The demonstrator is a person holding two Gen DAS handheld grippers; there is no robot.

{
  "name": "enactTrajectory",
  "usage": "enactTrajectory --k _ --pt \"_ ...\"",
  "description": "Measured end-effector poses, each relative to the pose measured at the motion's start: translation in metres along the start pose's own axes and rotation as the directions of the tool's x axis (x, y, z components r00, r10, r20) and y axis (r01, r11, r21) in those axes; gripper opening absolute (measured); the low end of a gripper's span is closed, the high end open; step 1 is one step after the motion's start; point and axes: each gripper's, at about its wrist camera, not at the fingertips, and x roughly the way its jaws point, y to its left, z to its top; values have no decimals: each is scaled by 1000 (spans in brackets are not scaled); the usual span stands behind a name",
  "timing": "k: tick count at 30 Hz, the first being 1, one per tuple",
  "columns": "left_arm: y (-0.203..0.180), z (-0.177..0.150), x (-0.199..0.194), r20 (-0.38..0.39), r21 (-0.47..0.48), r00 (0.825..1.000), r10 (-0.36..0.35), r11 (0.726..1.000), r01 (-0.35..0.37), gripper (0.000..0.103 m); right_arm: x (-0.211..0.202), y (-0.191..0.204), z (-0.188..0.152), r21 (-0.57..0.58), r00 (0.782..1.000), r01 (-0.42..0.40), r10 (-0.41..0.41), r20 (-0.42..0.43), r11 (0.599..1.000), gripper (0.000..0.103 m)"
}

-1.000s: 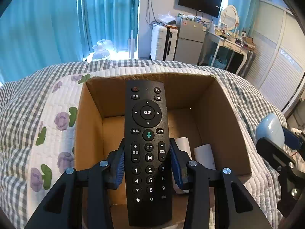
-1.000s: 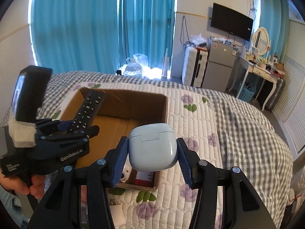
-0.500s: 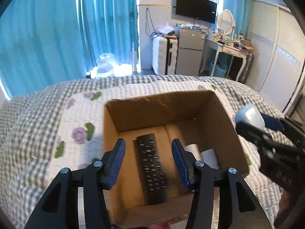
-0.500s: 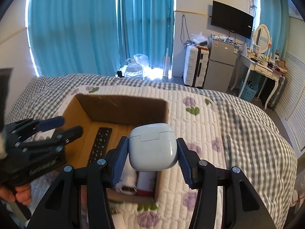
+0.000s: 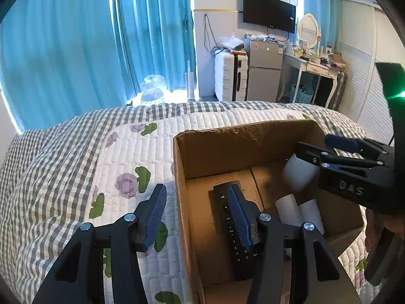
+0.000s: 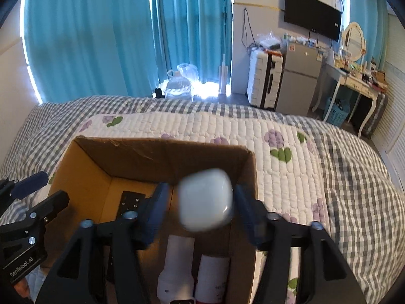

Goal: Organize rigid objects
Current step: 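Lower the remote into the box with the left gripper while the right drops the earbud case in, then grasp a white charger with the right gripper while the left grasps another white charger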

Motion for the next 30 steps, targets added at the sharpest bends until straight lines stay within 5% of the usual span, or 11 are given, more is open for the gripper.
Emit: enactTrajectory --k 2,6,8,18,30 --pt "0 0 -8 16 2 1000 0 1000 0 74 -10 0 1 2 999 -20 20 27 1000 78" --pt "-1 1 -36 45 -2 999 -6 1000 7 79 -39 -2 0 9 999 5 -6 45 1000 79" --pt "-1 -1 -54 57 2 998 -11 1000 11 91 -59 -3 -4 0 999 23 -23 42 1000 79" --pt "3 -40 -120 73 47 996 49 998 -53 96 -166 13 -56 -74 998 22 -18 56 997 80" --pt "-2 -135 -68 -83 -63 994 65 996 -70 96 -102 43 -173 -104 993 -52 40 -115 993 78"
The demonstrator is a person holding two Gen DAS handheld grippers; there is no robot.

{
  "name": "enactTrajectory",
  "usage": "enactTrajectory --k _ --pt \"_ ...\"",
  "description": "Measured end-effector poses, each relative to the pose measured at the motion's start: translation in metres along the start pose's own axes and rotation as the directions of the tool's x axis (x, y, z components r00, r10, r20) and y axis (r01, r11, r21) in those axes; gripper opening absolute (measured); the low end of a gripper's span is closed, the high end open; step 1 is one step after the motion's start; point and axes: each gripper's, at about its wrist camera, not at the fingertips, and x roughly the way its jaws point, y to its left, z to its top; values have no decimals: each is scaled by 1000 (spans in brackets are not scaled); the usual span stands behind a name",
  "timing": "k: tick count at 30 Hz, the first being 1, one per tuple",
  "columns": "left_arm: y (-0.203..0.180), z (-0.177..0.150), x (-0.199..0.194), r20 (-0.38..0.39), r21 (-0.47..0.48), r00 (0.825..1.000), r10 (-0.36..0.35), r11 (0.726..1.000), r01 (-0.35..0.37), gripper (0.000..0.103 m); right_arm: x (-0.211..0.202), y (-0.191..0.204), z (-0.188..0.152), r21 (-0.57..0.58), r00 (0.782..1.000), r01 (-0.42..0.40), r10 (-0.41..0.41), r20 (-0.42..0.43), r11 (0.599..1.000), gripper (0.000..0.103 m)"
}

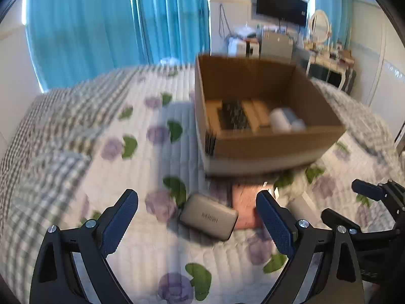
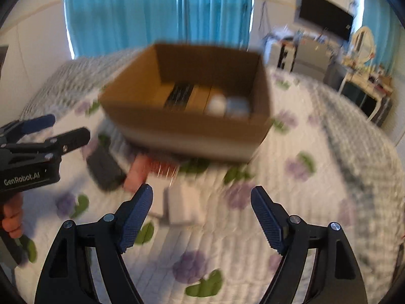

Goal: Organize rigid objects
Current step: 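Grasp a white charger with the right gripper while the left grasps another white charger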

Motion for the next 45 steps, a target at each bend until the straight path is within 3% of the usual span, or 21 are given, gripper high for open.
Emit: enactTrajectory --k 2,9,11,13,16,21,24,28,32,37,39,41,43,45 --pt "1 -7 9 -18 8 1000 0 1000 0 96 20 4 -10 -18 998 14 -15 -58 1000 58" --pt "3 -13 23 -59 -12 998 -15 1000 15 96 50 14 -18 -34 993 -23 19 -121 999 55" --pt "2 -14 24 -61 -2 998 -3 1000 3 96 59 14 -19 -35 990 0 -5 -143 999 47" --pt "0 -14 23 -62 5 998 1 1000 -1 96 64 12 -21 -29 987 8 -13 -158 1000 46" --pt "-4 -16 20 -69 13 998 2 1000 -1 96 59 13 -22 -34 991 4 -9 -137 999 30" --pt "-20 -18 15 -79 15 997 -2 1000 3 96 33 -4 -23 38 997 7 -4 -71 999 27" --pt "-36 -19 16 -94 25 995 -21 999 23 96 16 -17 -26 64 997 73 -71 -27 995 27" --pt "-61 -20 23 -104 42 994 -32 998 36 96 0 -40 -26 139 997 74 -76 14 988 27" --pt "-79 -20 38 -137 20 986 -91 995 94 91 -9 -51 -16 153 991 121 -127 31 981 27" --pt "-96 -22 54 -137 61 980 -147 986 156 86 -8 -59 -17 190 995 90 -98 31 978 27" --pt "-99 -24 65 -161 73 978 -136 986 149 85 -7 -62 -18 199 996 77 -83 22 977 27" --pt "-98 -26 73 -182 66 974 -135 987 149 72 -6 -61 -18 197 996 77 -82 19 977 27" --pt "-100 -26 73 -167 89 978 -123 986 139 67 -4 -60 -18 193 997 76 -80 12 978 27" --pt "-100 -25 71 -164 98 976 -141 982 158 53 -2 -59 -18 191 997 78 -81 5 979 27"
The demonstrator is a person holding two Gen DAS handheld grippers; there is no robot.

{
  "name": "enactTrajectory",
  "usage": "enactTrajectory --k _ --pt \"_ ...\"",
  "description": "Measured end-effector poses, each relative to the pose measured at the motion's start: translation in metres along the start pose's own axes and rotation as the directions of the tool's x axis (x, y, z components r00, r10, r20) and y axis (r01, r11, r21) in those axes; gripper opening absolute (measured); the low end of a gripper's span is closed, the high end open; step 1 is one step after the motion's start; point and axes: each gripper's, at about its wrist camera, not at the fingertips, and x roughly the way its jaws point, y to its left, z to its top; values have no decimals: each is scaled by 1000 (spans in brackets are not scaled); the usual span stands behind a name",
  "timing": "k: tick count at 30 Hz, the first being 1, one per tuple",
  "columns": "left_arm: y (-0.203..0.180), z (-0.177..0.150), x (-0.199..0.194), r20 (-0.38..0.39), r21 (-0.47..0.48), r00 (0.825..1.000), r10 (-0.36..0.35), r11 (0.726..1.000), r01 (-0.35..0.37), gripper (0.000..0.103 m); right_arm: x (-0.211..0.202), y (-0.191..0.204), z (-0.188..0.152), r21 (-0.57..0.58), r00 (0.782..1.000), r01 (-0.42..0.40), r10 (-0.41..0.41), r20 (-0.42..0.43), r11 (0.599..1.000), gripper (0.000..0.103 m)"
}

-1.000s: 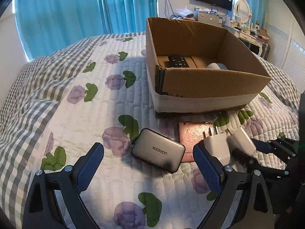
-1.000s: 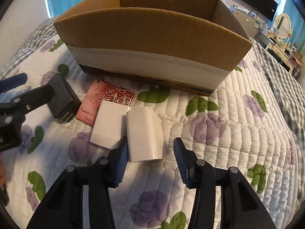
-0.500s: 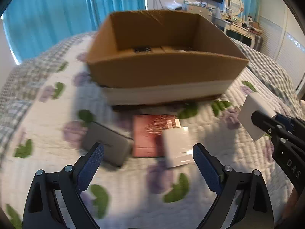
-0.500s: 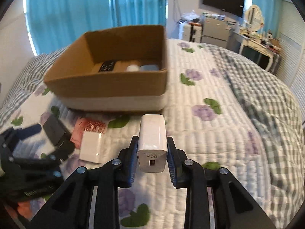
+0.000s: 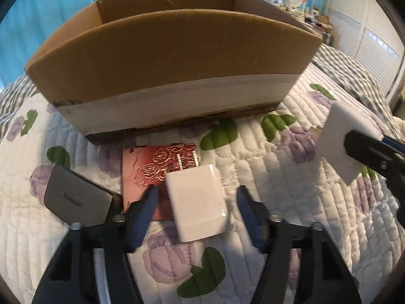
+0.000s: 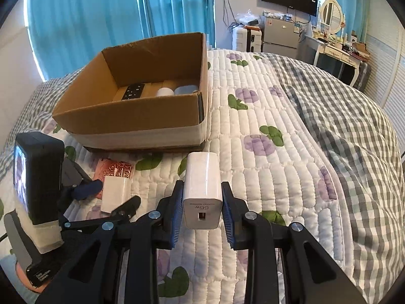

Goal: Organize rigid objects
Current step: 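Grasp a white charger with the right gripper while the left grasps another white charger, then lower both white chargers into the box and open both grippers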

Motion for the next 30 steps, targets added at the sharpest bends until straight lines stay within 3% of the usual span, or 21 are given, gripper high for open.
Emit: enactTrajectory --k 1,7,13,21,25,30 --pt "0 0 -1 2 1 1000 -5 1000 5 45 0 1 0 -2 1000 2 -2 -1 1000 27" --pt "11 -1 -22 23 -14 999 -43 999 43 43 -1 3 -4 -21 1000 20 -20 8 1000 27" --pt "28 5 -86 99 -3 992 -80 997 81 43 -19 14 -2 -63 998 40 -37 41 997 27" --pt "46 61 -161 235 23 966 -108 994 105 43 -86 26 55 -115 983 -8 28 180 993 27" --pt "50 104 -158 264 30 963 -48 999 41 43 -103 28 95 -122 968 -25 54 245 992 27" --pt "51 140 -112 207 8 975 -77 997 77 43 -87 27 130 -110 960 -38 67 272 993 27"
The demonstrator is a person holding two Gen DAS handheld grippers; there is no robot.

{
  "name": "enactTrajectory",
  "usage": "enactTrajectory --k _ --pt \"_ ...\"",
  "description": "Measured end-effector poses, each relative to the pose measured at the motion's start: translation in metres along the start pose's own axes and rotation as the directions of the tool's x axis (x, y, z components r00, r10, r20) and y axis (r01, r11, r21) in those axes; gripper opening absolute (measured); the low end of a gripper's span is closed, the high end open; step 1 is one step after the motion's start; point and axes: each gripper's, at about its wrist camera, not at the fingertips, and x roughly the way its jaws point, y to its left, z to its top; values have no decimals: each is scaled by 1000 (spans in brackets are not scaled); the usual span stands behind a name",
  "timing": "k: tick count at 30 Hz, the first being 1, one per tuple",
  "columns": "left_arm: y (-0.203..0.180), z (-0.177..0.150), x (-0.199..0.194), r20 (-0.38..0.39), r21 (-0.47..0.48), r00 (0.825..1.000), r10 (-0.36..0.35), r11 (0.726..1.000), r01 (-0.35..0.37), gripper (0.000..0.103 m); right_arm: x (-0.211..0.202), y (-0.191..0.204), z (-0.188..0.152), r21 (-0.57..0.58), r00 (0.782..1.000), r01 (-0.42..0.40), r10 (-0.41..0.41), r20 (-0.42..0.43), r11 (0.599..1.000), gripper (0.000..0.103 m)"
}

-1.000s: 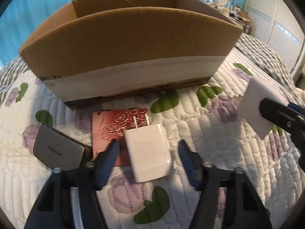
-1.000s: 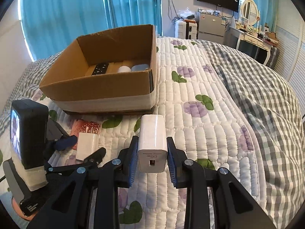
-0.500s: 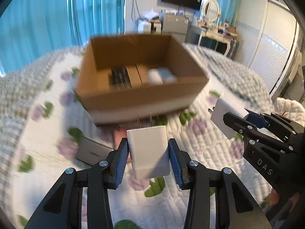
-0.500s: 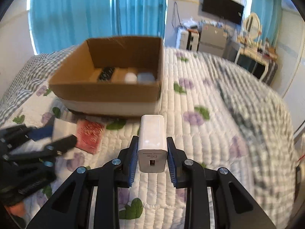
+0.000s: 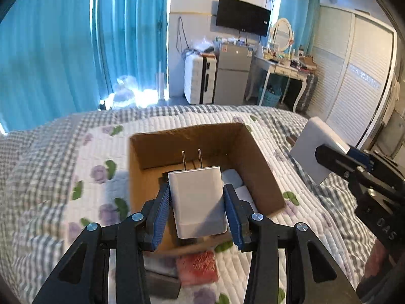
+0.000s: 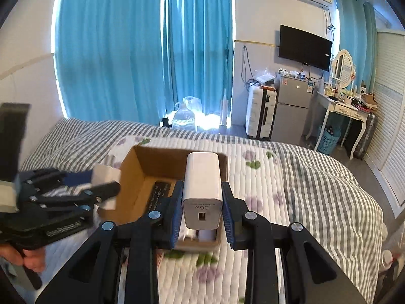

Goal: Organize rigid objects
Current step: 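Lower both white chargers into the box and open both grippers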

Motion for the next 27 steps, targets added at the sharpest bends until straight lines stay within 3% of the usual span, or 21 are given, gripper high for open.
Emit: enactTrajectory --k 7,13,16,22,27 --pt "-16 -11 81 -126 43 991 38 999 -33 43 52 -14 -4 16 998 -7 8 -55 1000 27" --pt "-20 -19 104 -147 43 987 60 998 -54 48 81 -25 -15 19 996 -27 29 -87 999 27" --pt "-22 -19 99 -130 53 990 61 997 -55 65 85 -29 -16 34 995 -32 35 -93 999 27" --pt "-4 -6 62 -56 26 997 49 999 -47 66 84 -24 -9 29 996 -18 21 -91 999 27" --pt "20 3 34 -3 17 996 87 996 -87 66 95 -10 6 39 994 -53 56 -90 998 27"
